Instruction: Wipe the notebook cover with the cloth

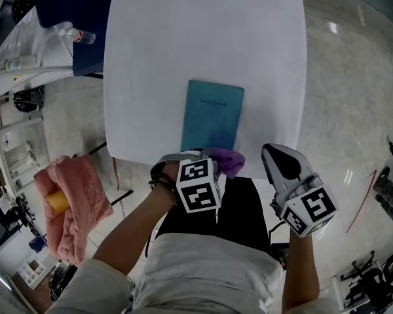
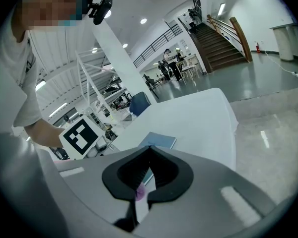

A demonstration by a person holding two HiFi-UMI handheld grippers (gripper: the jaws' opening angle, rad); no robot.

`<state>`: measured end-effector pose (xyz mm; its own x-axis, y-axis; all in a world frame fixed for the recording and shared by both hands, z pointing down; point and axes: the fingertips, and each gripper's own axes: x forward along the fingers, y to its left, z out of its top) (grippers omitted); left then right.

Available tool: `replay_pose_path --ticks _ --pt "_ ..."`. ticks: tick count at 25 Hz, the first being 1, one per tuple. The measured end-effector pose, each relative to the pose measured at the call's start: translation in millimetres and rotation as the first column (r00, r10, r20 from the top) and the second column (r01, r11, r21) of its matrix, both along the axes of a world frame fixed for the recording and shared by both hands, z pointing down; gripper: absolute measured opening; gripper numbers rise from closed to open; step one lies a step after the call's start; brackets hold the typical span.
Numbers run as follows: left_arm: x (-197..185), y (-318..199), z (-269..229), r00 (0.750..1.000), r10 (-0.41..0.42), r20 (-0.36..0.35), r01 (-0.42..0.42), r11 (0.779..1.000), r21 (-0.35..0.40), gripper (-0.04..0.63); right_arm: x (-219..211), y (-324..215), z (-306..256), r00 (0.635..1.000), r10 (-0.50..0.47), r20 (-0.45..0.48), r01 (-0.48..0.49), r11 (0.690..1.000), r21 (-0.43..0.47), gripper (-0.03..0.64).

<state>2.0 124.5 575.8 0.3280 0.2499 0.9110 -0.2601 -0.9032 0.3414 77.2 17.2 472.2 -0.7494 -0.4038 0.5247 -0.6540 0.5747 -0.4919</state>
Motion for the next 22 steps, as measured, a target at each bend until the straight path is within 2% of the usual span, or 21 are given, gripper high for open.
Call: replay_pose_path --ticks 8,15,18,22 --pt "0 -13 -14 0.996 -0.073 -0.042 0.074 0.997 0.032 0.06 0 -8 -7 1.0 -0.008 -0.015 0.008 1.0 0.01 0.015" --pt "-6 -42 -44 0.985 -0.135 -0.104 0.147 0.982 0.12 0.06 -2 -19 -27 0.999 -0.004 -0.037 0.005 0.999 0.035 0.015" --pt "-15 -64 -60 0.968 -0.203 -0.147 0.227 0.958 0.174 0.06 -5 -25 -37 0.999 0.002 -0.037 0.0 0.999 0.052 0.015" --pt "-32 -94 -87 0.934 -0.29 -0.207 0.34 0.901 0.271 0.06 -11 -31 -57 1.0 -0.005 -0.029 0.008 0.997 0.073 0.015"
